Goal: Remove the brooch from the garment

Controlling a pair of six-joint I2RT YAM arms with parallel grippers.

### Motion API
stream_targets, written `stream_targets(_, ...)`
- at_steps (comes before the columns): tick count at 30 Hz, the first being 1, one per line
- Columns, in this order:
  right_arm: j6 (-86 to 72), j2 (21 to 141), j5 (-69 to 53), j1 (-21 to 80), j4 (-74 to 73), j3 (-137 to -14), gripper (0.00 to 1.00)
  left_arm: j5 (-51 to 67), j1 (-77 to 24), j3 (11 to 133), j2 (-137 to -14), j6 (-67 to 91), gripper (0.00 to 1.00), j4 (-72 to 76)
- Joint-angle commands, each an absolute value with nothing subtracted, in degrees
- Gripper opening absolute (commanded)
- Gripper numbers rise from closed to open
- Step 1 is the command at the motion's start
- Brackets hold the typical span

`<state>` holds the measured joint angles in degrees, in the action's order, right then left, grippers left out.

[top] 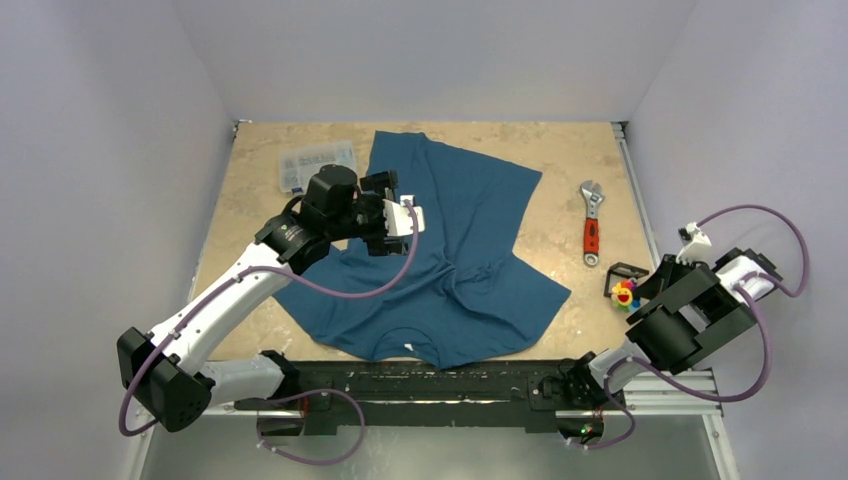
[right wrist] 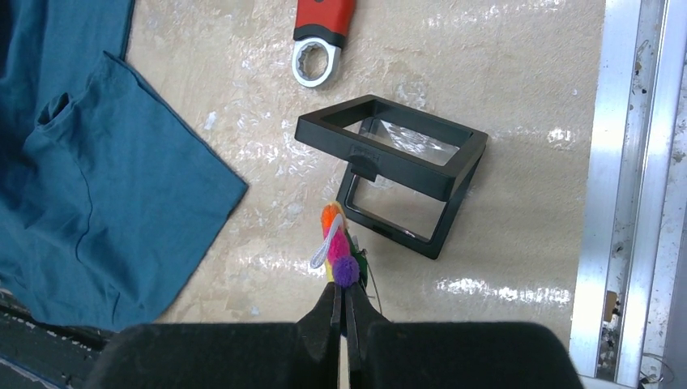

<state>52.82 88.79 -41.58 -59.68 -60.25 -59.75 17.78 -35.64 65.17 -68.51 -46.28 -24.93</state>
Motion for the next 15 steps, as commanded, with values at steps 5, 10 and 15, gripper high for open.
stream_targets(5, 54.4, 90.76, -44.95, -60.11, -58.81, -60.41, 0.0, 18.68, -35.07, 67.15, -68.87, -48.0, 1.0, -24.16)
stream_targets(10, 57.97, 93.12, -47.11, -59.84, -61.17, -61.2, 0.01, 19.27, -34.51, 67.72, -69.36, -48.77, 1.0, -24.92)
stream_targets(15, 58.65, 93.15, -46.23, -58.99, -60.48, -61.74, 0.01, 20.01, -33.85, 68.5, -69.99, -49.39, 1.0, -25.71)
